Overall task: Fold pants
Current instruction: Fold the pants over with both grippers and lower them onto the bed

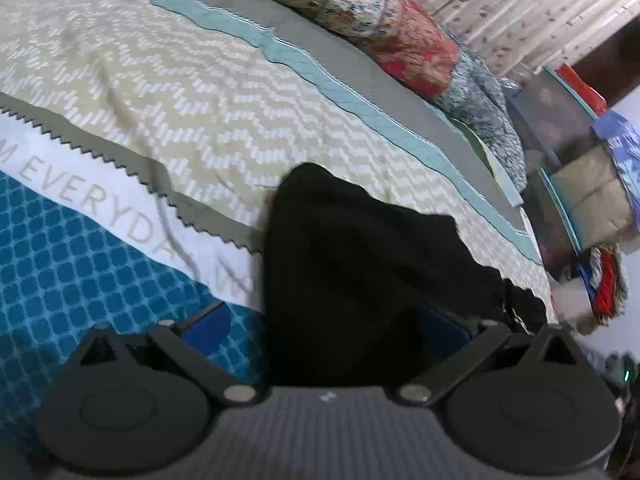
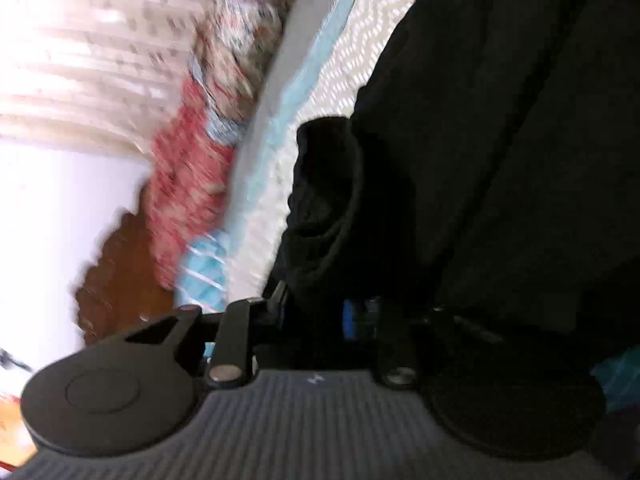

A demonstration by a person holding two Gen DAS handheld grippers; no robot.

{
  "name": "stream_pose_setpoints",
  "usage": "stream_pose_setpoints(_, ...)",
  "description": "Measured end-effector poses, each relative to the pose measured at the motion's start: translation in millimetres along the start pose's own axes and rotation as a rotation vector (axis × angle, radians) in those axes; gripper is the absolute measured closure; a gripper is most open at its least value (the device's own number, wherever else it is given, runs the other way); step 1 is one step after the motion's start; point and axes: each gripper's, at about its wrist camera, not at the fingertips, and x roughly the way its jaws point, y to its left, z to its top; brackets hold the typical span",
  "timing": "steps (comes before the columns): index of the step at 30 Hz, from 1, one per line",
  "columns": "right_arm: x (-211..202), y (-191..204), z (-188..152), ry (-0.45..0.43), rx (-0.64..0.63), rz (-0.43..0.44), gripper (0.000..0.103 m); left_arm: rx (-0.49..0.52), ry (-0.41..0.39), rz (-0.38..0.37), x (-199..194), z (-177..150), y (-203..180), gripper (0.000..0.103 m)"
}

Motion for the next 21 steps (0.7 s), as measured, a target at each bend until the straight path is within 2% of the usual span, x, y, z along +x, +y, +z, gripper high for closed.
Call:
stream_pose_setpoints(2, 5.7, -10.0, -0.7, -0.018, -0.088, -0.168, 0.076, -0.015, 0.018, 0.011, 5.4, 1.6, 2.4, 0.000)
stream_pose_setpoints(4, 3.9, -10.3, -2.5, -0.028, -0.132, -0.148, 0.075, 0.001, 0.034, 0.031, 11.4, -0.7, -0.9, 0.000)
stream_pose_setpoints(6, -1.8, 4.5, -3.0, -0.046, -0.204, -0.160, 0.059, 0.040, 0.040, 0.046, 15.4, -3.8, -7.9, 0.000)
stream_pose_setpoints(7, -6.7, 12.0, -3.3, -0.071, -0.255, -0.177, 0.056, 0.060, 0.040, 0.052, 17.6, -5.9, -11.3, 0.000)
stream_pose_setpoints(10, -25.8, 28.4, -2.5, -0.204, -0.381, -0.253, 0.053, 0.118, 0.049, 0.097, 27.0, -9.7, -21.2, 0.000)
stream_pose_setpoints(13, -37.4, 38.2, -1.4, -0.279, -0.452, -0.257, 0.056, 0.180, 0.061, 0.178, 41.3, -12.5, -28.0, 0.000)
stream_pose_setpoints(15, -31.4, 43.8, -1.3, -0.275, -0.499, -0.261, 0.059, 0.250, 0.045, 0.235, 48.5, -16.1, -35.9, 0.000)
stream_pose_setpoints(18, -11.3, 42.9, -1.1, -0.223, -0.500, -0.261, 0.064, 0.331, 0.036, 0.306, 56.9, -22.8, -47.7, 0.000)
stream_pose_setpoints(21, -0.8, 46.2, -0.6, -0.221, -0.548, -0.305, 0.061, 0.321, 0.036, 0.301, 54.1, -22.4, -45.6, 0.000)
